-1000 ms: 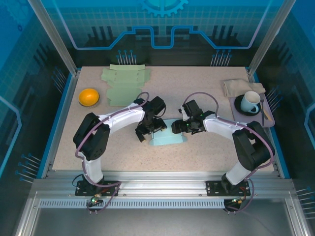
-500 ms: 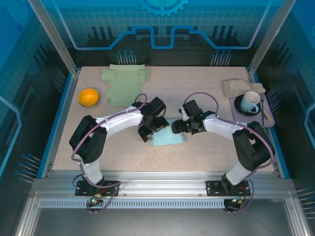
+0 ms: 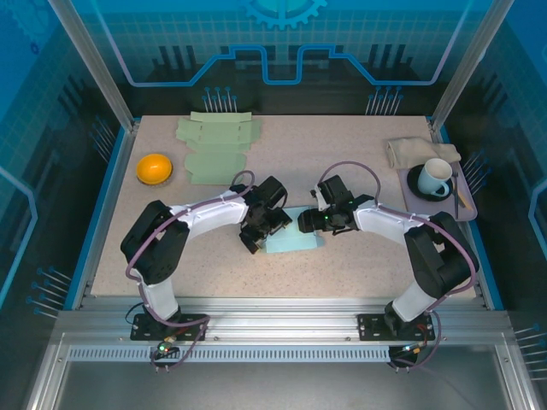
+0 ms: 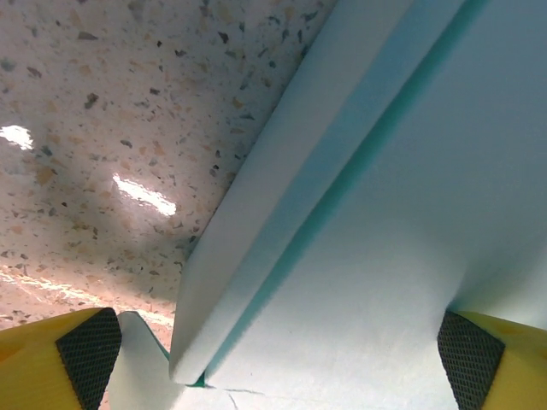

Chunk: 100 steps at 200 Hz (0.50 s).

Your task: Fold the paper box

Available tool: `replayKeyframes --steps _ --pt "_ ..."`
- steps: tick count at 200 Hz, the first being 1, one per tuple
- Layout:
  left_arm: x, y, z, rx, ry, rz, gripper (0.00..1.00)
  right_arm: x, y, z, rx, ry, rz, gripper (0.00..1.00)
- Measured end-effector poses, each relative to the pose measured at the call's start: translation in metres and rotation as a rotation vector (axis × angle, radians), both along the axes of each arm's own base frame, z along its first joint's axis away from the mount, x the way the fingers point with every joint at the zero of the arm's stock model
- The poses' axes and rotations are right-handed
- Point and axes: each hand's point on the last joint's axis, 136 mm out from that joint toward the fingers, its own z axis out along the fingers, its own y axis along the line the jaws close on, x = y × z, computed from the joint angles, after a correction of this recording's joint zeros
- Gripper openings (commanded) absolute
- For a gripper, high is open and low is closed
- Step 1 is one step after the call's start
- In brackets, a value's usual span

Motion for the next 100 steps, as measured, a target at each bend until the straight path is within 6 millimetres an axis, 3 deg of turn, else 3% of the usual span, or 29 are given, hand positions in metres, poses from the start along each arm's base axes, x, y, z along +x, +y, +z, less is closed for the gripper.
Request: replayKeyframes --steps 100 --pt "0.0015 -0.0049 0.0 -0.029 -0.001 0.05 0.93 -0.0002 -0.0002 0.0001 0.003 -0.003 -0.003 0.75"
